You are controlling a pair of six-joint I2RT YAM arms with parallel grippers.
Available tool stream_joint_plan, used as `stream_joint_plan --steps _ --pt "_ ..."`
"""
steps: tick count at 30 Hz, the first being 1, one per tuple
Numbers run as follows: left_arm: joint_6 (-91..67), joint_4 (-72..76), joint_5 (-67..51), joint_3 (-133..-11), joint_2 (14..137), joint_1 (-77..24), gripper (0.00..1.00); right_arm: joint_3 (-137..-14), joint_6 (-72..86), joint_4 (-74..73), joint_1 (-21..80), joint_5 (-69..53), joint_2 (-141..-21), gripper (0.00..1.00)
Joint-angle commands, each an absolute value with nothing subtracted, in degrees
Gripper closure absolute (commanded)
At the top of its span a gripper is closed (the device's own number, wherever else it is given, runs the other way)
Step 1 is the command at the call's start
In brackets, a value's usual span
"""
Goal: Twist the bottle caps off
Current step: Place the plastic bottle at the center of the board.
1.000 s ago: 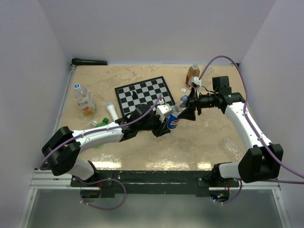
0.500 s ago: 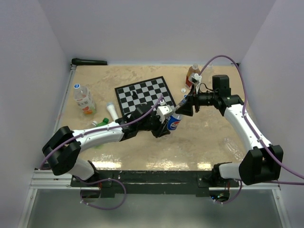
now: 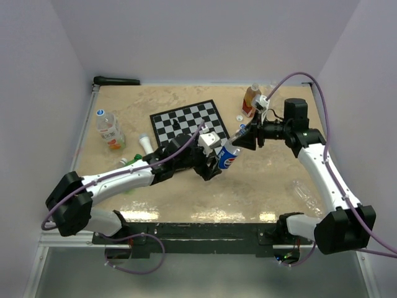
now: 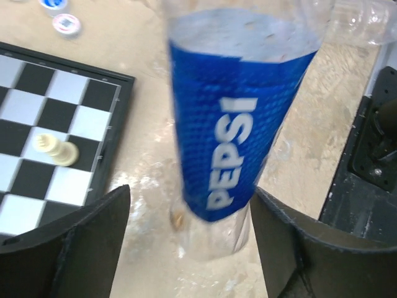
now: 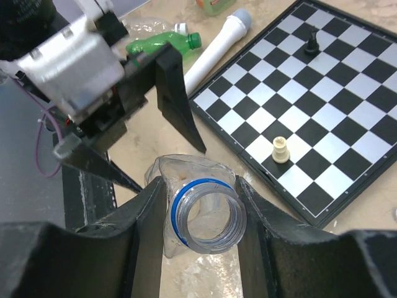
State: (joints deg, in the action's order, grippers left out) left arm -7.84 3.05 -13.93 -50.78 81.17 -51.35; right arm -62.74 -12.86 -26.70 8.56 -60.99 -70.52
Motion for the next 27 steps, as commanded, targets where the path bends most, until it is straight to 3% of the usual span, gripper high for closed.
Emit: stream_joint_plan --steps 1,3,8,16,27 --pt "-5.99 -1.91 -7.13 -52.82 73.93 -50.62 0.14 -62.84 -15.73 -26.28 6.07 -59.94 -67.85 0.94" --pt "-3.79 -5.87 -4.76 -53.44 70.59 -50.62 0.07 -63.1 -17.39 -27.77 3.62 -59.94 -67.07 0.94" --pt "3.15 -9.93 1.56 -53.09 61.37 -50.54 0.0 -62.84 -21.43 -30.93 -3.51 -58.72 -64.08 0.94" --pt "7.47 -3.52 7.38 -43.34 52.83 -50.54 0.0 -67.06 -27.59 -37.35 -6.59 -49.4 -63.72 0.94" --pt "10.02 -3.95 9.76 -39.55 53.0 -50.54 0.0 -69.61 -29.09 -37.88 -8.17 -41.84 -65.91 0.94"
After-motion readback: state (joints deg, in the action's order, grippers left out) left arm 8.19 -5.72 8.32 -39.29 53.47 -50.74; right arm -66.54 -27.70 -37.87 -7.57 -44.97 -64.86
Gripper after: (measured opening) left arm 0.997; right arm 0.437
